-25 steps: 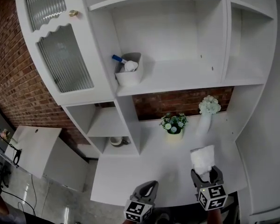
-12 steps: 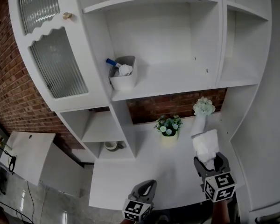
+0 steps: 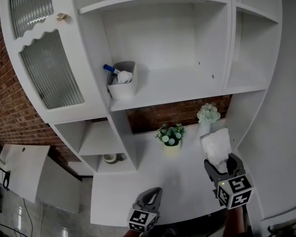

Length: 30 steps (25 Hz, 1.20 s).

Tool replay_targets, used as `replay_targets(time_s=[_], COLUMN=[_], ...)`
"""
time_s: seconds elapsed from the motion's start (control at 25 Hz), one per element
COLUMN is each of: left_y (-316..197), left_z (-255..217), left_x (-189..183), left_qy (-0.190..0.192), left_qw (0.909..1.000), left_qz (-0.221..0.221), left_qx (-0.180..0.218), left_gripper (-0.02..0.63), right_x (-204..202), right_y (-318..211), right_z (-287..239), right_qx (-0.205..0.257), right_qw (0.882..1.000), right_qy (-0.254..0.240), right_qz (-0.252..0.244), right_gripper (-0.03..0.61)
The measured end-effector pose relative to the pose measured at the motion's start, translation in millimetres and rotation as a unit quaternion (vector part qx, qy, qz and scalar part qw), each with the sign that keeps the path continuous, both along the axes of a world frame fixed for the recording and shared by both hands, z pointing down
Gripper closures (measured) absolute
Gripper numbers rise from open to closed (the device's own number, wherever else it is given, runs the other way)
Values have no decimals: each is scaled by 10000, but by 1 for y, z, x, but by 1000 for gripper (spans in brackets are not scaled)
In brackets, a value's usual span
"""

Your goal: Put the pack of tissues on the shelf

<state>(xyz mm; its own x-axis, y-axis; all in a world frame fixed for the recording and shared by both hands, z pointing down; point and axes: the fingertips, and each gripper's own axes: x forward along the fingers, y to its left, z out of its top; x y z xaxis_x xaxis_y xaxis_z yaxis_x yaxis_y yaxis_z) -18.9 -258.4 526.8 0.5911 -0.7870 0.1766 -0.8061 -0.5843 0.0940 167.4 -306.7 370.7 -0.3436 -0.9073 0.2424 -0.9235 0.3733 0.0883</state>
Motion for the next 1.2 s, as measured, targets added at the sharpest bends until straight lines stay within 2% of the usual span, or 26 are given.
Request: replay_targets(time_s=[0.4,0.56,0.76,0.92,1.2], left_y=[-7,-10,-15,-17,-19], left_z=[-4,-7,-11,-9,-6], left_x=[-2,-9,-10,-12,-18], left_qy=[-125,-113,-109,-102,29], left_qw=[9997,9998,9996,9995,9998], left_qz=[132,106,147,167,194], left_qx=[139,92,193,237,68], left_gripper=[595,595,595,595,595], right_x=[-9,-11,-7,-12,-15], right_y=[-16,-23,-36,-43,-56], right_z=[-41,-60,-79,-93,-114], right_qx=[373,463,494,530,508], right_qw=[9987,9985,9987,9980,9967], right_qy=[349,242,86,245,444], right_qz=[-49,-136,-101,-248,-449], right_gripper=[299,299,299,299,299])
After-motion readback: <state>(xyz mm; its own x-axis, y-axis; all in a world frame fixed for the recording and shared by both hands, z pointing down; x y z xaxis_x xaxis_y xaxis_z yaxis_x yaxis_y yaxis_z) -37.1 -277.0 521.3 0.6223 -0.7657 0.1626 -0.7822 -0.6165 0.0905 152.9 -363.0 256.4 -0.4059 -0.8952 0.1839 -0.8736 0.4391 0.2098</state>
